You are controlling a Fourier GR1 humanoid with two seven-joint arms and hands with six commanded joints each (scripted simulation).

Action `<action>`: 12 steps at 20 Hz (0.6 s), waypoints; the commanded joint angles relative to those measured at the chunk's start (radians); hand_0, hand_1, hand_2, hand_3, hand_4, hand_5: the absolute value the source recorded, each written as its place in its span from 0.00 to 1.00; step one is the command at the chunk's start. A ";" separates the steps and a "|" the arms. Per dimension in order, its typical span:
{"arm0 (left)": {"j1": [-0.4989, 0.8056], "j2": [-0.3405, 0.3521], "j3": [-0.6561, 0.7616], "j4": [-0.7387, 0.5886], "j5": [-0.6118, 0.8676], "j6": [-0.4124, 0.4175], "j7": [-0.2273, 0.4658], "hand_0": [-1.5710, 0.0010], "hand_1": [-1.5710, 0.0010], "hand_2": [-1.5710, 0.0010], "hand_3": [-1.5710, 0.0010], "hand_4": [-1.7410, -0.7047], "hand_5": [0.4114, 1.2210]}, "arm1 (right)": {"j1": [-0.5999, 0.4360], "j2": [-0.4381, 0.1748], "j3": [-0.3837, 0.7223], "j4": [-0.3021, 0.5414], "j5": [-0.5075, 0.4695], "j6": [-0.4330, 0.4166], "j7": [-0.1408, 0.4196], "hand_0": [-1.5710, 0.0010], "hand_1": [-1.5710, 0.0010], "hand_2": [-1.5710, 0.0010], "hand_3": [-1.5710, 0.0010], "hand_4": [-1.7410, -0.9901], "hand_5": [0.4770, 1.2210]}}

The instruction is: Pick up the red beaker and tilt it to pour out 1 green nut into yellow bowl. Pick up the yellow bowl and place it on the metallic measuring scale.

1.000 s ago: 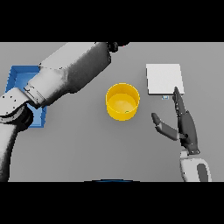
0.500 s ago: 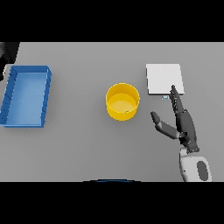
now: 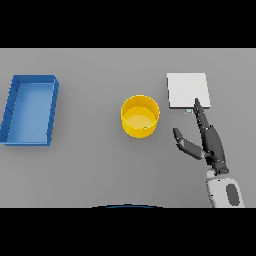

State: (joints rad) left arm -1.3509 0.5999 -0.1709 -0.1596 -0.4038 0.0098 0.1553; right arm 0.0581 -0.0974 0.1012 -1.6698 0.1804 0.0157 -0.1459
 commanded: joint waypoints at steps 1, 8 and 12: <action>0.028 0.001 0.022 -0.012 0.031 0.022 0.030 0.00 0.00 0.00 0.00 0.00 1.00 | -0.004 0.005 0.003 0.003 0.000 0.000 0.006 1.00 1.00 1.00 1.00 0.80 0.23; 0.413 -0.028 0.081 -0.315 0.215 0.124 0.088 0.00 0.00 0.00 0.00 0.00 1.00 | -0.007 -0.010 -0.010 0.019 -0.010 0.006 -0.023 1.00 1.00 1.00 1.00 0.78 0.27; 0.624 -0.039 0.066 -0.601 0.271 0.169 0.202 0.00 0.00 0.00 0.00 0.00 0.85 | 0.008 -0.009 0.002 0.001 -0.004 0.011 -0.024 1.00 1.00 1.00 1.00 0.76 0.27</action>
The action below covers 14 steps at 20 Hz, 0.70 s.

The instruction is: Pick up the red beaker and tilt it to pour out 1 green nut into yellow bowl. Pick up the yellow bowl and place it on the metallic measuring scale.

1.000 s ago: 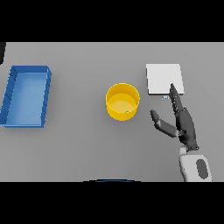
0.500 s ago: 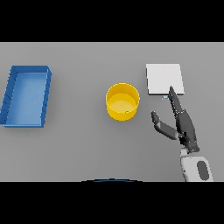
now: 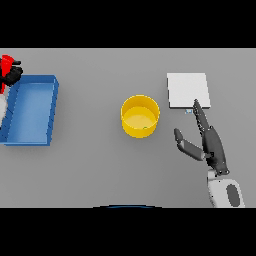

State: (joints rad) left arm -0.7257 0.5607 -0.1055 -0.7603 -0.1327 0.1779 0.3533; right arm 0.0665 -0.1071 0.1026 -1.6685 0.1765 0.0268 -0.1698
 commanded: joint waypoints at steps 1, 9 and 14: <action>0.031 0.002 -0.008 -0.062 0.003 0.009 0.056 0.00 0.00 0.00 0.00 0.00 0.79 | -0.001 0.001 -0.001 0.003 0.001 -0.002 0.003 1.00 1.00 1.00 1.00 0.76 0.27; 0.189 0.044 -0.009 -0.353 0.148 -0.163 0.158 0.52 0.56 0.58 0.57 0.67 0.34 | -0.009 0.008 -0.002 0.000 -0.003 -0.008 0.026 1.00 1.00 1.00 1.00 0.79 0.26; 0.198 0.087 -0.069 -0.361 0.097 -0.234 0.220 0.84 0.86 0.86 0.86 0.88 0.27 | -0.004 0.009 0.004 0.008 0.018 -0.018 0.010 1.00 1.00 1.00 1.00 0.78 0.25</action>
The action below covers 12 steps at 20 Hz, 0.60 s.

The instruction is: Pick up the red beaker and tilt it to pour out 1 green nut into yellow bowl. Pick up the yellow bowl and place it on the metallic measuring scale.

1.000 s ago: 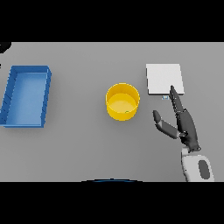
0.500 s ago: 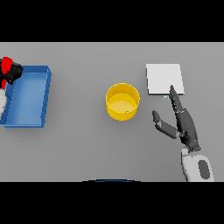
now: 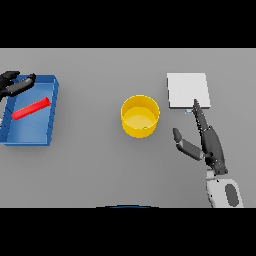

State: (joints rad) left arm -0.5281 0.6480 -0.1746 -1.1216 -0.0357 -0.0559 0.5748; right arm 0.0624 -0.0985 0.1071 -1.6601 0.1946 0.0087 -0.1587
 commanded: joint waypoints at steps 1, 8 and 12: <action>-0.002 0.004 -0.009 0.010 -0.019 0.004 -0.012 0.87 0.89 0.89 0.89 0.90 0.27 | -0.001 -0.002 0.001 0.001 0.008 -0.005 -0.001 1.00 1.00 1.00 1.00 0.78 0.25; -0.010 -0.025 0.007 -0.007 -0.014 0.060 -0.111 0.97 0.98 0.98 0.98 0.92 0.29 | -0.040 -0.044 0.039 -0.016 0.090 0.002 0.043 1.00 1.00 1.00 1.00 0.87 0.23; 0.009 -0.043 0.009 -0.037 -0.004 0.081 -0.121 0.99 0.99 0.99 0.99 0.91 0.31 | -0.155 -0.179 0.105 0.023 0.225 0.088 0.095 1.00 1.00 1.00 1.00 0.82 0.23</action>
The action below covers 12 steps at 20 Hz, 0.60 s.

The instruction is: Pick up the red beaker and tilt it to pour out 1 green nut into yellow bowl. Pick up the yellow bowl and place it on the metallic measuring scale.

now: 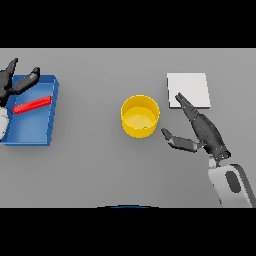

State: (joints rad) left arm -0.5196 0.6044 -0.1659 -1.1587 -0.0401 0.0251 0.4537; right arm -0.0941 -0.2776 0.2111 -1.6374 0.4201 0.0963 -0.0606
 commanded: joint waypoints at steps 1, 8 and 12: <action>-0.001 -0.001 0.002 0.002 0.003 0.000 0.011 0.99 0.99 0.99 0.99 0.91 0.32 | -0.036 -0.017 0.024 0.024 0.037 0.016 0.015 1.00 1.00 1.00 1.00 0.82 0.22; 0.020 -0.005 0.003 -0.018 0.018 -0.010 0.013 1.00 1.00 1.00 1.00 0.90 0.34 | -0.252 -0.147 0.219 0.133 0.285 0.130 -0.096 1.00 1.00 1.00 1.00 0.77 0.22; 0.028 0.006 0.004 -0.034 0.023 -0.020 0.018 1.00 1.00 1.00 1.00 0.90 0.35 | -0.365 -0.153 0.293 0.222 0.353 0.179 -0.132 1.00 1.00 1.00 1.00 0.78 0.22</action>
State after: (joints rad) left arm -0.4921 0.6099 -0.1621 -1.1924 -0.0171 0.0047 0.4700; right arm -0.4593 -0.4302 0.5039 -1.4155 0.7731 0.2751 -0.1905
